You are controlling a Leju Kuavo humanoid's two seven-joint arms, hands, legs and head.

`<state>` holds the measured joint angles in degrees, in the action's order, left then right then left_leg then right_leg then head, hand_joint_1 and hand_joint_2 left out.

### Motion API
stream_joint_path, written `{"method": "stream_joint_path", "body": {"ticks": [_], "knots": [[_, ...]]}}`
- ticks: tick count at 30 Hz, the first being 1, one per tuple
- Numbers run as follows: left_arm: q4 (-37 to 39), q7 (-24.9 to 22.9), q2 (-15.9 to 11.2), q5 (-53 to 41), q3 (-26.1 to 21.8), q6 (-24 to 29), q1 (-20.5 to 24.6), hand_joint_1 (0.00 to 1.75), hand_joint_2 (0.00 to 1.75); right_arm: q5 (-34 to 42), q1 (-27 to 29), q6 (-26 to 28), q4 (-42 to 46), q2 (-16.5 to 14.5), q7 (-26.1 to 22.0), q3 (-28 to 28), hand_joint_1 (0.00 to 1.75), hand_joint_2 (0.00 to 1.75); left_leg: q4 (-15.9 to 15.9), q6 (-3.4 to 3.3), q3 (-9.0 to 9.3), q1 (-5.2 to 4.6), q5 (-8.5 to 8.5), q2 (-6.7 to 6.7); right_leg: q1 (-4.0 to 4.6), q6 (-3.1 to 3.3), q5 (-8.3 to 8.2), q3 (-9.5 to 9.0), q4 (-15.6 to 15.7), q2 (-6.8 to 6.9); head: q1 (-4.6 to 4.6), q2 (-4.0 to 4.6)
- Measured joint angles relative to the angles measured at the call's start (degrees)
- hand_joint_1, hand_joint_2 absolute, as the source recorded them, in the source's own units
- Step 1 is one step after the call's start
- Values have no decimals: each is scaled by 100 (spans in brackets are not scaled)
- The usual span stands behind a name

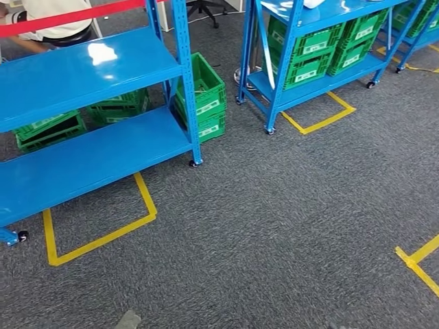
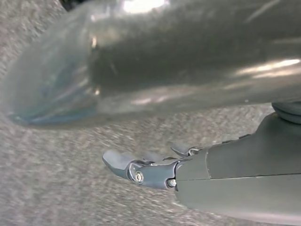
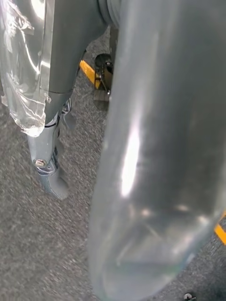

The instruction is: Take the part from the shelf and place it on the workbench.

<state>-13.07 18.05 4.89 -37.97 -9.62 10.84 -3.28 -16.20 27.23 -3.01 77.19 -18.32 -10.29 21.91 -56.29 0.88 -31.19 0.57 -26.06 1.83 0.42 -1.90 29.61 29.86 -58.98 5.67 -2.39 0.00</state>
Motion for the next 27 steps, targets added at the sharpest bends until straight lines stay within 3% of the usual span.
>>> {"method": "stream_joint_path", "body": {"ticks": [1,3,4,5,6,7,9,11,13,14,16,18,19,20,21,23,25,27], "knots": [[-11,-4,-1,-3,-1,-2,0,0,0,-12,-6,-4,-11,0,-5,16,0,0,6,-35,-9,14,21,-64,-16,-31,146,97,-221,-167,9,0],[-30,-7,4,-12,-2,-4,10,0,0,-37,-8,-13,-50,0,-11,53,0,0,5,-75,-45,19,48,-208,-39,-66,530,437,-973,-465,29,0],[-34,-7,7,-17,-2,-5,12,0,0,-49,-9,-18,-73,0,-13,68,0,0,4,-84,-59,19,57,-288,-43,-72,657,609,-1327,-516,30,0],[-36,-9,9,-22,-2,-7,7,0,0,-58,-12,-22,-94,0,-14,79,0,0,3,-84,-67,19,65,-371,-45,-70,680,711,-1520,-539,32,0],[-37,-13,9,-26,-2,-7,-1,0,0,-64,-16,-25,-110,0,-18,88,0,0,2,-78,-69,20,72,-454,-48,-63,587,710,-1488,-554,32,0],[-40,-16,10,-26,-2,-7,-8,0,0,-70,-19,-27,-122,0,-22,96,0,0,1,-67,-69,24,80,-538,-53,-51,402,600,-1233,-587,31,0],[-56,-22,14,-28,-2,-8,-9,0,0,-81,-25,-34,-144,0,-34,118,0,0,-8,-26,-78,26,99,-707,-81,-26,19,235,-434,-833,36,0],[-79,-27,16,-30,-2,-9,-5,0,0,-93,-30,-48,-167,0,-43,142,0,0,-15,41,-117,30,129,-852,-100,-6,-111,31,40,-1055,38,0],[-91,-35,16,-31,-2,-9,-27,0,0,-98,-45,-60,-182,0,-49,156,0,0,4,126,-166,53,178,-979,-85,39,-111,5,90,-1010,37,0],[-93,-40,14,-32,-2,-10,-48,0,0,-98,-59,-64,-185,-1,-52,165,0,0,-1,161,-188,61,179,-967,-83,75,-133,-5,100,-938,38,0],[-97,-52,11,-36,-2,-15,-67,0,0,-104,-78,-66,-189,-2,-65,186,0,0,-246,206,-324,44,-5,-718,-91,148,-183,-9,135,-780,-1,0],[-111,-56,15,-39,-1,-28,-52,0,0,-121,-74,-71,-204,-2,-76,205,0,0,-920,225,-632,22,-414,-380,-77,185,-201,12,150,-600,-49,0],[-120,-57,20,-40,0,-36,-44,0,0,-133,-73,-73,-215,-2,-78,213,0,0,-1294,233,-794,20,-587,-302,-65,193,-202,25,150,-500,-61,0],[-126,-60,25,-40,1,-41,-45,0,0,-143,-76,-73,-227,-2,-79,220,0,0,-1542,237,-885,20,-668,-265,-56,197,-202,34,149,-404,-62,0],[-130,-63,28,-41,1,-45,-53,0,0,-150,-83,-73,-237,-2,-81,226,0,0,-1590,235,-872,20,-638,-246,-52,198,-202,38,149,-316,-63,0],[-142,-69,28,-41,0,-48,-74,0,0,-156,-101,-74,-253,-2,-84,235,0,0,-1095,216,-541,12,-338,-155,-49,192,-199,26,148,-159,-65,0],[-168,-70,29,-41,0,-48,-66,0,0,-157,-109,-76,-265,-2,-88,241,0,0,-356,173,-101,-17,-71,145,-17,157,-175,26,129,-24,-72,-1],[-190,-70,33,-41,0,-48,-49,0,0,-158,-114,-78,-272,-2,-91,246,0,0,-24,119,56,-47,-14,304,22,103,-149,11,108,108,-51,-1]]}}
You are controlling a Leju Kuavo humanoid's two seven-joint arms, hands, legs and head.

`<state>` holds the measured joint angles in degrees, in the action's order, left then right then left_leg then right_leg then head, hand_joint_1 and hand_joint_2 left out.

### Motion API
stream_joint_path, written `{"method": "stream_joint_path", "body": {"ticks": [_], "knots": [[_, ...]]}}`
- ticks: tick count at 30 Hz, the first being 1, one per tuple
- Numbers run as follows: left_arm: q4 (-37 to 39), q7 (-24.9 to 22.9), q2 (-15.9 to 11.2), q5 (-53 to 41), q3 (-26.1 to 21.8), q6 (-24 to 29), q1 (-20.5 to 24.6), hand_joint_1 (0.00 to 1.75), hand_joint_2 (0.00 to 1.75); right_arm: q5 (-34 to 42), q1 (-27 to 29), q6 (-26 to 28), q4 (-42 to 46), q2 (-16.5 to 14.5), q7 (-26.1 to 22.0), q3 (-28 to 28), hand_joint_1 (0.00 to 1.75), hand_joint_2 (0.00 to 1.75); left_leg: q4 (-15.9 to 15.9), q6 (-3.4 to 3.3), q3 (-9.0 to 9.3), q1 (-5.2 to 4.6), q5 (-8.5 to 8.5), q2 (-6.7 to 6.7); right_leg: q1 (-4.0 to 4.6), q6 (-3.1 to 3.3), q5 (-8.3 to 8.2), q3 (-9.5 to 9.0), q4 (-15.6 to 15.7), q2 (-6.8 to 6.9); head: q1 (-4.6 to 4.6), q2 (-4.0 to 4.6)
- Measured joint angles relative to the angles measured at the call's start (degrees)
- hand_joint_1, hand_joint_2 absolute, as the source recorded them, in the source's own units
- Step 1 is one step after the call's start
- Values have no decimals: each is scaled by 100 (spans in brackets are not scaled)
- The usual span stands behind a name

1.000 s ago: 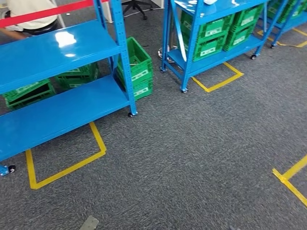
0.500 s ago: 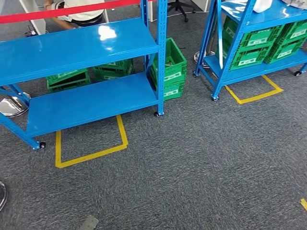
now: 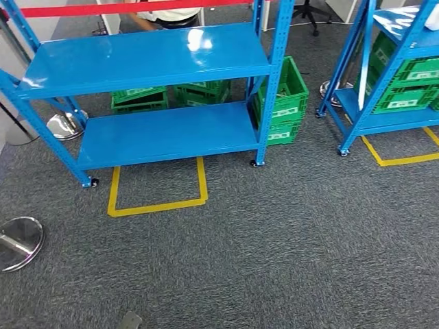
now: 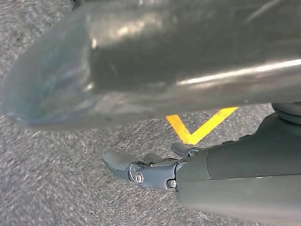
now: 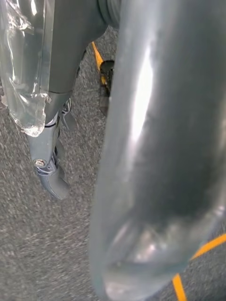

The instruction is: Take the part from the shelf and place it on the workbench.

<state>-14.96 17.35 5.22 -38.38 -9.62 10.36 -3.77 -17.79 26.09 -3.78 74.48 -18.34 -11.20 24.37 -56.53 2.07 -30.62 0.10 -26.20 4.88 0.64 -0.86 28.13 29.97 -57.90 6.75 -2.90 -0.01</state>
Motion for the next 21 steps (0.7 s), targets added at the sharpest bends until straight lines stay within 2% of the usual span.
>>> {"method": "stream_joint_path", "body": {"ticks": [1,2,3,4,6,7,8,9,10,11,13,14,15,17,18,19,21], "knots": [[-4,-1,3,0,0,0,-4,0,0,-1,-8,-1,-2,0,-1,2,0,0,25,-32,-16,-4,0,-65,6,-25,6,-12,-2,68,11,0],[-6,-1,7,0,0,0,-20,0,0,-1,-19,-1,-3,1,-2,4,0,0,31,-63,-30,6,13,-132,-1,-59,20,-28,-3,72,29,1],[-8,-2,7,1,-1,0,-35,0,0,-1,-27,-2,-3,1,-3,5,0,0,37,-94,-38,19,27,-197,-14,-96,68,-14,-47,-31,36,1],[-13,-3,6,1,-3,1,-40,0,0,-1,-27,-2,-4,2,-4,5,0,0,45,-129,-45,36,47,-266,-30,-132,173,40,-185,-197,45,1],[-25,-4,4,1,-8,1,-23,0,0,-1,-7,-2,-10,2,-5,8,0,0,49,-176,-79,51,76,-416,-58,-181,539,314,-827,-557,66,1],[-29,-4,6,0,-9,1,-15,0,0,-1,1,-2,-17,2,-4,10,0,0,48,-191,-97,51,87,-498,-65,-189,717,493,-1223,-626,72,1],[-31,-4,8,1,-9,0,-16,0,0,-1,4,-2,-25,2,-4,12,0,0,47,-196,-109,50,94,-581,-68,-193,816,635,-1524,-649,77,1],[-32,-4,8,1,-10,0,-25,0,0,-1,2,-2,-32,2,-3,13,0,0,46,-194,-113,51,101,-663,-70,-191,803,691,-1633,-656,81,1],[-32,-4,8,1,-11,0,-35,0,0,-1,0,-2,-35,2,-3,15,0,0,44,-188,-110,54,107,-746,-75,-186,674,637,-1508,-665,81,1],[-32,-4,9,1,-12,0,-41,0,0,-1,-1,-2,-37,2,-3,16,0,0,41,-175,-105,59,114,-834,-84,-179,460,484,-1178,-705,81,1],[-33,-4,10,1,-13,-2,-35,0,0,-1,-1,-2,-40,2,-4,19,0,0,25,-129,-117,64,129,-999,-126,-172,131,130,-402,-970,85,1],[-35,-4,10,1,-13,-3,-29,0,0,-1,-1,-2,-44,2,-3,20,0,0,17,-95,-139,66,144,-1070,-139,-167,62,24,-152,-1089,83,1],[-37,-4,10,1,-13,-4,-30,0,0,-2,-1,-3,-47,2,-2,20,0,0,14,-56,-169,72,162,-1130,-141,-156,64,-23,-53,-1164,82,1],[-38,-4,8,2,-13,-4,-52,0,0,-2,-8,-3,-51,2,-1,22,0,0,25,25,-224,97,207,-1245,-131,-97,50,-28,-39,-1078,76,1],[-38,-4,8,2,-13,-4,-67,0,0,-2,-15,-3,-51,1,-2,27,0,0,3,58,-254,98,191,-1203,-131,-57,31,-37,-27,-1011,74,1],[-38,-4,8,1,-13,-4,-74,0,0,-1,-18,-3,-51,1,-4,33,0,0,-100,84,-313,90,116,-1091,-135,-17,11,-37,-9,-937,54,1],[-42,-4,13,1,-13,-5,-63,0,0,-11,-14,-4,-55,0,-22,44,0,0,-654,113,-581,64,-222,-748,-122,35,-10,-34,17,-763,3,1]]}}
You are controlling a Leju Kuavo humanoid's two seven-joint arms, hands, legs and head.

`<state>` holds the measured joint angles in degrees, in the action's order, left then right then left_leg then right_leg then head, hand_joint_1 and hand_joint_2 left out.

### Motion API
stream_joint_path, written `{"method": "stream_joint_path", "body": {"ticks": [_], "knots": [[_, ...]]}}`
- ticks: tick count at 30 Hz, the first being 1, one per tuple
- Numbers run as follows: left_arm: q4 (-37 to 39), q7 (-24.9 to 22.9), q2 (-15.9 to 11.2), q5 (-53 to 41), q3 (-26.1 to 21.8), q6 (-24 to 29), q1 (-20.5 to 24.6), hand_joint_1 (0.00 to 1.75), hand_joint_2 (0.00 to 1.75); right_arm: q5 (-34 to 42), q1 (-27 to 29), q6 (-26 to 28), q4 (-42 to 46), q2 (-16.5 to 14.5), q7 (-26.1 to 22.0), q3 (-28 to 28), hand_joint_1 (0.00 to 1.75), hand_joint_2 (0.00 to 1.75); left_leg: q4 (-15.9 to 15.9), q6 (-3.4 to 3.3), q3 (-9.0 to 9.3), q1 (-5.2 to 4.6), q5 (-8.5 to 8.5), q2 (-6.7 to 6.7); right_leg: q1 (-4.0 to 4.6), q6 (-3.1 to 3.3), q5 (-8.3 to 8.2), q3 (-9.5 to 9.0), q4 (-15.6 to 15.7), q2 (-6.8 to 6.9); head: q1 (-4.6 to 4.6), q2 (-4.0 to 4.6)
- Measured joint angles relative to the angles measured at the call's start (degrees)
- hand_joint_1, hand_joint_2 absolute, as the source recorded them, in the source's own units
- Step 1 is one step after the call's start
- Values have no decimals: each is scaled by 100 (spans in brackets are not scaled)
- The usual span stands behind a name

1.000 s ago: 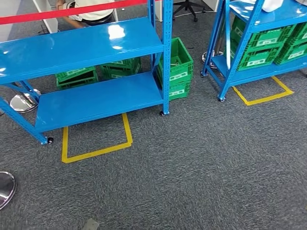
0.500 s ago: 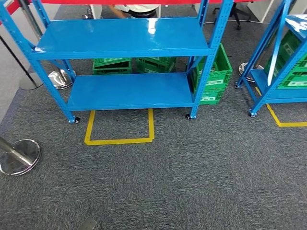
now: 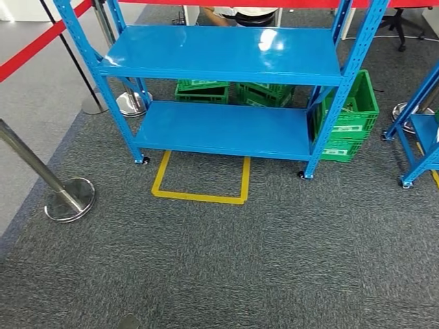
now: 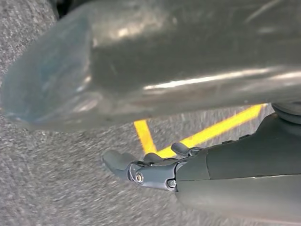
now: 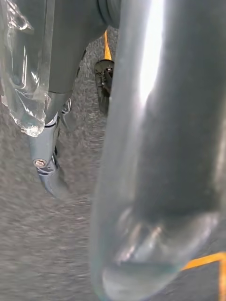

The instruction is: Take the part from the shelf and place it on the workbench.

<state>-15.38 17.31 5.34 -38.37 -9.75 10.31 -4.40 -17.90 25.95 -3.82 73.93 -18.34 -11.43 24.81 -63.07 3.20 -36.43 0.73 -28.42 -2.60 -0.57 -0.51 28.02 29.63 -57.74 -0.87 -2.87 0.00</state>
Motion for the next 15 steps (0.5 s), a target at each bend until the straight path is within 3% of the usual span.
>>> {"method": "stream_joint_path", "body": {"ticks": [2,3,4,6,8,10,11,13,15], "knots": [[-15,0,11,0,1,-11,9,0,0,-20,-6,-1,-17,0,-33,16,0,0,-736,15,-337,-2,-325,163,26,23,0,17,1,190,-27,0],[-25,0,16,-1,1,-21,0,0,0,-28,-18,-1,-28,0,-49,28,0,0,-916,14,-403,-2,-357,188,36,28,1,22,1,279,-27,0],[-35,0,17,-1,1,-29,-14,0,0,-33,-34,-1,-39,0,-60,40,0,0,-884,7,-357,-4,-282,205,42,30,3,23,1,361,-27,0],[-59,0,17,-1,0,-37,-37,0,0,-39,-65,-4,-54,0,-72,57,0,0,-269,-30,25,-21,57,328,48,22,11,2,1,503,-28,0],[-106,0,20,-3,0,-81,-28,0,0,-42,-84,-8,-69,0,-86,70,0,0,430,-89,426,-62,262,593,83,-20,47,16,-10,617,-36,-1],[-194,0,32,-6,-1,-182,-52,0,0,-43,-106,-15,-88,0,-112,80,0,0,686,-160,541,-93,220,694,113,-83,118,19,8,712,-23,-1],[-245,0,42,-8,-1,-233,-87,0,0,-41,-126,-19,-96,0,-127,84,0,0,700,-196,536,-91,180,637,117,-113,158,-30,31,751,-16,-1],[-355,-5,60,-13,-7,-301,-178,0,0,-28,-161,-23,-103,1,-161,86,0,0,746,-266,584,-67,135,554,108,-181,259,-47,-59,590,9,0],[-465,-16,74,-19,-14,-339,-227,0,0,-10,-157,-26,-120,2,-185,91,0,0,773,-335,668,-41,144,480,89,-229,498,221,-616,262,46,0]]}}
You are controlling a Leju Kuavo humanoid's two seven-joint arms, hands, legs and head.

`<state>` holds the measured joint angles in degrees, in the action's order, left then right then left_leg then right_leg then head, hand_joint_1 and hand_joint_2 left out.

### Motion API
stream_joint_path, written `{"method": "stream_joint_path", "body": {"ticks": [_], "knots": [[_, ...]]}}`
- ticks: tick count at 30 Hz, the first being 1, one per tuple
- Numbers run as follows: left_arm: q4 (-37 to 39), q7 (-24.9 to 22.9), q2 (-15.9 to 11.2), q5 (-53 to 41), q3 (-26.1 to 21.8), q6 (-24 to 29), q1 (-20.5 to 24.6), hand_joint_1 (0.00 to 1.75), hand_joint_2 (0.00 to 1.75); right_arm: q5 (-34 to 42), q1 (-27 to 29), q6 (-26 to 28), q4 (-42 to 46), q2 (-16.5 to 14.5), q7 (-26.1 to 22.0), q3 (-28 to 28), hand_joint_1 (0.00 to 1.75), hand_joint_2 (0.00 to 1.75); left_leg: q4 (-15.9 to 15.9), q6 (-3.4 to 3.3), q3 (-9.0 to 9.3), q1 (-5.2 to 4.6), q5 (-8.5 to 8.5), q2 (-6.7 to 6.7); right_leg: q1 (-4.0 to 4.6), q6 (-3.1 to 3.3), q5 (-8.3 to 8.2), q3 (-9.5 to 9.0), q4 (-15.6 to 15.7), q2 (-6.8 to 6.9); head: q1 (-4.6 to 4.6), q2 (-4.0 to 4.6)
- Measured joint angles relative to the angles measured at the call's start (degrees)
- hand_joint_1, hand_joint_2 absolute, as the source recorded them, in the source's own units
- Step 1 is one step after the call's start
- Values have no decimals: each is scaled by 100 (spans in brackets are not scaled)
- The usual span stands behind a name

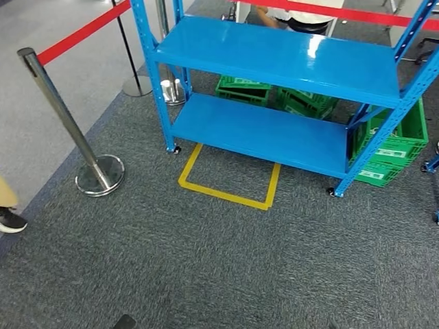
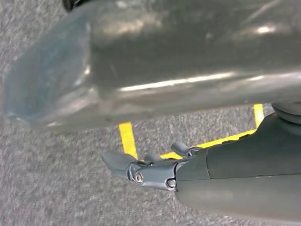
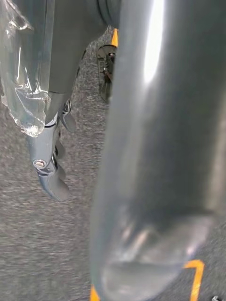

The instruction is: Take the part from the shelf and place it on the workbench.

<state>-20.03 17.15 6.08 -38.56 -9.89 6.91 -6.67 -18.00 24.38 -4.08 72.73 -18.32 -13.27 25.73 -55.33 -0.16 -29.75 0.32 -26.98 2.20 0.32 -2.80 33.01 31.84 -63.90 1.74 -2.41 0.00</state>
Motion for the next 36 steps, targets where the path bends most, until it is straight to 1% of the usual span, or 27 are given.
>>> {"method": "stream_joint_path", "body": {"ticks": [2,3,4,6,7,8,9,13,14,15,17,18,19,20,22,23,24,25,27,28,29,30,31,33,34,35,36], "knots": [[-82,-11,13,-7,-7,-27,-17,0,0,9,25,-3,-31,0,-5,14,0,0,-2,-36,85,-2,-45,-82,-10,-17,256,508,-817,-142,17,0],[-118,-17,19,-13,-10,-40,-36,0,0,12,36,-7,-48,0,-8,23,0,0,-2,-41,141,-3,-90,-128,-14,-23,238,715,-1056,-156,19,0],[-154,-26,22,-19,-14,-55,-62,0,0,14,44,-11,-60,0,-14,30,0,0,-2,-37,211,-2,-146,-170,-21,-27,90,823,-1070,-158,19,0],[-237,-48,29,-31,-21,-91,-126,0,0,19,54,-21,-81,0,-34,50,0,0,-2,-10,388,5,-287,-235,-52,-35,-494,729,-455,-156,23,0],[-271,-58,31,-35,-26,-105,-153,0,0,20,55,-23,-96,0,-44,63,0,0,-6,17,464,-1,-366,-257,-64,-40,-725,612,-94,-160,33,0],[-301,-69,32,-38,-31,-115,-174,0,0,21,55,-26,-113,0,-50,75,0,0,-14,50,522,-9,-441,-280,-73,-23,-860,512,182,-166,47,0],[-325,-76,33,-40,-39,-120,-190,0,0,22,55,-28,-129,0,-55,84,0,0,-16,83,559,-15,-501,-296,-70,8,-886,451,318,-171,48,0],[-495,-99,58,-57,-74,-143,-184,0,0,1,23,-60,-148,0,-122,112,0,0,-40,206,676,22,-664,-302,-38,202,-637,274,361,-187,11,-1],[-546,-109,68,-63,-79,-159,-172,0,0,-9,5,-72,-149,0,-141,122,0,0,-246,237,585,25,-722,-292,-49,242,-572,177,393,-185,1,-1],[-590,-123,76,-73,-83,-180,-174,0,0,-20,-6,-81,-151,0,-156,131,0,0,-610,263,368,25,-797,-282,-60,271,-506,75,428,-179,-13,-1],[-636,-151,89,-91,-93,-214,-225,0,0,-33,-21,-95,-158,0,-169,138,0,0,-1537,303,-351,23,-944,-275,-75,296,-357,-129,487,-184,-31,0],[-658,-164,90,-98,-102,-221,-269,0,0,-36,-19,-96,-163,0,-172,143,0,0,-1856,311,-695,24,-897,-275,-85,290,-272,-247,513,-200,-36,0],[-678,-171,90,-102,-111,-221,-310,0,0,-36,-13,-95,-169,0,-173,150,0,0,-1962,311,-946,24,-709,-274,-97,278,-182,-371,540,-219,-39,0],[-697,-173,88,-102,-118,-221,-340,0,0,-36,-6,-94,-176,-1,-174,160,0,0,-1834,304,-1078,23,-384,-273,-112,262,-86,-514,575,-233,-41,0],[-718,-174,84,-102,-126,-222,-383,0,0,-37,-4,-94,-189,-2,-178,181,0,0,-1128,287,-1084,15,417,-251,-136,217,115,-844,684,-244,-51,1],[-723,-176,84,-101,-126,-225,-399,0,0,-38,-10,-95,-195,-2,-181,190,0,0,-765,272,-1003,4,629,-234,-136,184,213,-999,752,-254,-68,1],[-727,-180,85,-102,-126,-228,-406,0,0,-38,-20,-96,-199,-2,-185,196,0,0,-507,253,-925,-6,685,-216,-129,145,292,-1123,839,-261,-85,1],[-740,-184,91,-104,-126,-231,-408,0,0,-39,-26,-96,-202,-2,-187,204,0,0,-359,224,-857,-11,608,-211,-118,100,325,-1244,915,-262,-102,0],[-781,-190,109,-109,-128,-236,-404,0,0,-42,-41,-103,-202,-1,-192,214,0,0,-230,141,-704,2,399,-224,-108,23,242,-1354,951,-252,-108,-1],[-807,-191,115,-113,-131,-241,-416,0,0,-44,-57,-114,-203,-1,-195,218,0,0,-172,101,-607,11,342,-231,-105,-1,128,-1310,777,-239,-91,-1],[-824,-196,117,-118,-138,-251,-433,0,0,-45,-78,-128,-205,0,-199,220,0,0,-118,68,-485,13,279,-227,-98,1,24,-1130,462,-231,-71,-2],[-838,-205,117,-129,-147,-267,-453,0,0,-48,-96,-148,-210,0,-203,221,0,0,-53,42,-338,13,209,-221,-83,21,-13,-865,41,-225,-54,-2],[-850,-214,118,-143,-157,-286,-475,0,0,-51,-101,-167,-218,0,-206,224,0,0,18,25,-182,4,126,-207,-60,56,51,-550,-398,-218,-35,-1],[-877,-234,127,-168,-173,-318,-517,0,0,-61,-80,-193,-241,0,-207,232,0,0,165,-1,168,-15,-56,-188,-2,116,531,42,-912,-220,-25,-1],[-899,-244,131,-175,-180,-327,-534,0,0,-65,-67,-200,-255,0,-208,240,0,0,235,-10,369,-25,-155,-182,21,133,814,268,-947,-221,-18,0],[-923,-254,134,-179,-192,-331,-548,0,0,-67,-57,-204,-267,0,-209,250,0,0,302,-15,585,-37,-261,-173,35,148,984,447,-855,-219,-12,0],[-946,-262,136,-183,-204,-333,-557,0,0,-67,-49,-208,-279,0,-210,260,0,0,363,-16,809,-50,-377,-153,45,167,944,596,-669,-200,-3,0]]}}
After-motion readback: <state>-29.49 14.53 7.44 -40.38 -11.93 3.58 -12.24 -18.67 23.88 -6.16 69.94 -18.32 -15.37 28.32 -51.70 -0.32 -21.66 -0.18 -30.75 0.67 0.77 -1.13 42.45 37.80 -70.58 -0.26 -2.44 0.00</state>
